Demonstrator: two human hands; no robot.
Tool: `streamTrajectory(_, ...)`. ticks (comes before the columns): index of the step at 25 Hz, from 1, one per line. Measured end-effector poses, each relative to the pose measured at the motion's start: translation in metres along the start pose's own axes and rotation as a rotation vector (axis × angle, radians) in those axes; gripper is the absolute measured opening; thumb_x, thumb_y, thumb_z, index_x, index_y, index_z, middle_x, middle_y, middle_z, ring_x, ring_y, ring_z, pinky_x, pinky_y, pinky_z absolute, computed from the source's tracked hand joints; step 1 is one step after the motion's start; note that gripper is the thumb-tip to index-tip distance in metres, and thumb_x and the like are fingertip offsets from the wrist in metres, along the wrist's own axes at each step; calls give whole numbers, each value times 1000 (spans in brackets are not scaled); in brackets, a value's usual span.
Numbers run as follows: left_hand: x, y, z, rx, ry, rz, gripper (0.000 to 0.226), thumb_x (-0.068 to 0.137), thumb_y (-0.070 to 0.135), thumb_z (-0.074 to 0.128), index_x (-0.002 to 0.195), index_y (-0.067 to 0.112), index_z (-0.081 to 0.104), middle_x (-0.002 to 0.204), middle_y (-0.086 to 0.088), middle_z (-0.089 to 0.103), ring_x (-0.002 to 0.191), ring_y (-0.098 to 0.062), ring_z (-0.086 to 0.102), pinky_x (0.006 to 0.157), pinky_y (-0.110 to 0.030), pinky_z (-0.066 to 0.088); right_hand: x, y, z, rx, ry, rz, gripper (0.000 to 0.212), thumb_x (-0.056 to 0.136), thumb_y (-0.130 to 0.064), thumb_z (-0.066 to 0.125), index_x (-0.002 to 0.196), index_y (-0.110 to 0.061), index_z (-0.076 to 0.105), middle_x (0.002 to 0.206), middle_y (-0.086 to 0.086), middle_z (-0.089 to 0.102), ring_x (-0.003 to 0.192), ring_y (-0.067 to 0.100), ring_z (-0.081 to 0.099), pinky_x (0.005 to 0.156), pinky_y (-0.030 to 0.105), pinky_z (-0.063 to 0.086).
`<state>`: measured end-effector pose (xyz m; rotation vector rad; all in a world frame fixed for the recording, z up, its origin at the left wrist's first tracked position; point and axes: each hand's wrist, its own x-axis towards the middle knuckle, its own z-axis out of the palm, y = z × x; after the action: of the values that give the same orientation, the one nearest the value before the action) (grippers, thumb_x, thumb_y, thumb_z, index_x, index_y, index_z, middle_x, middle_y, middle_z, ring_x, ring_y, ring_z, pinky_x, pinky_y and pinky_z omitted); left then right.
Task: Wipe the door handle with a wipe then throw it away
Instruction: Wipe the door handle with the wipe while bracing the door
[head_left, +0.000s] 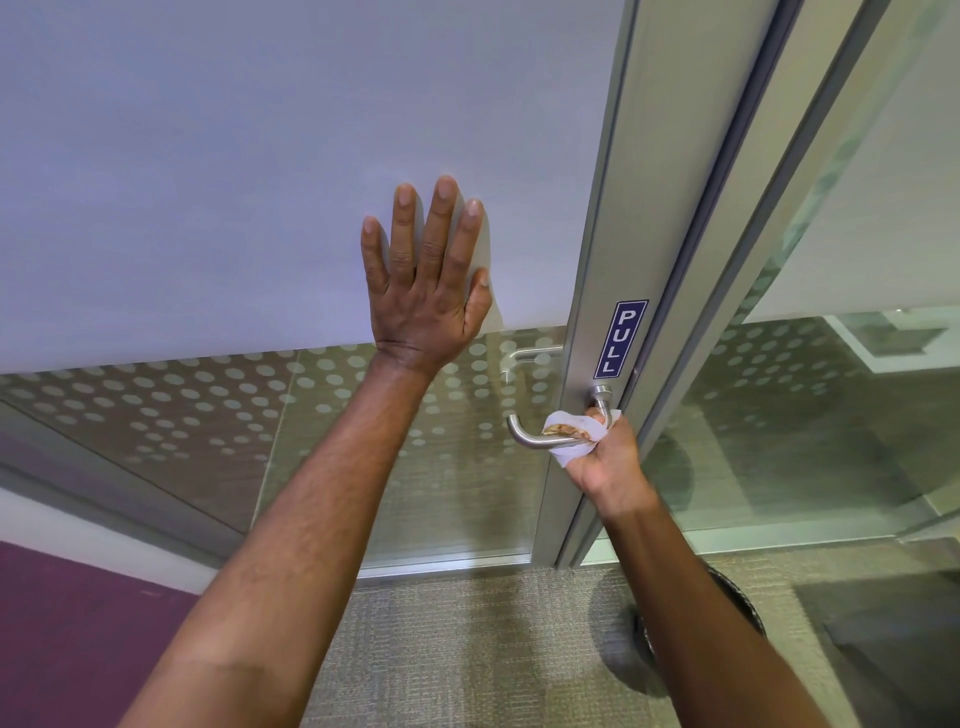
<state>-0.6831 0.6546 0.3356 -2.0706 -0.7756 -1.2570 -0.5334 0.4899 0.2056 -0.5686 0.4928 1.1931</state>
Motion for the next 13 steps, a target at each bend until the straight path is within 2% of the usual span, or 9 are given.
streamTrajectory(3,0,-1,0,0,-3,13,60,102,38,45,155,16,28,161,-10,24,151,-36,10,123,-57,6,-16,6,-2,-107,-98,-118,44,98,-46,31,64,-19,40,57,2,39,58,22,43,70,36,46)
streamTrajectory(5,-1,-1,-1,-3,-10,12,61,102,38,44,156,17,27,161,-10,23,150,-37,11,122,-57,6,-27,6,-8,-392,-47,-212,45,95,-41,28,69,-14,53,63,8,57,66,25,53,76,42,46)
streamTrajectory(7,-1,-1,-1,-6,-21,16,61,102,39,43,156,17,27,161,-9,23,149,-38,13,122,-57,6,-34,3,-21,-661,36,-252,47,96,-40,30,86,-11,65,71,8,67,70,24,59,72,37,48)
streamTrajectory(8,-1,-1,-2,-1,-25,18,60,102,39,43,156,17,27,161,-9,23,149,-39,15,122,-57,7,-39,1,-26,-778,54,-279,39,96,-34,34,89,-12,65,74,6,68,71,23,61,68,34,50)
streamTrajectory(10,-1,-1,-3,-1,-30,16,60,102,39,44,156,17,28,161,-9,23,148,-40,19,123,-59,9,-51,-4,-36,-1007,73,-342,23,98,-19,42,89,-12,63,78,3,70,75,21,63,65,31,52)
streamTrajectory(11,0,-1,-3,-5,-31,15,60,102,39,44,156,17,28,161,-10,23,147,-40,21,123,-59,10,-57,-9,-38,-1118,88,-387,21,100,-14,46,87,-12,63,74,-2,71,72,19,63,64,30,51)
streamTrajectory(13,0,-1,-4,-10,-36,13,60,102,39,44,155,16,29,161,-10,25,147,-40,22,122,-60,13,-64,-27,-42,-1279,121,-508,22,103,-15,54,84,-10,65,66,-5,68,67,18,59,62,28,47)
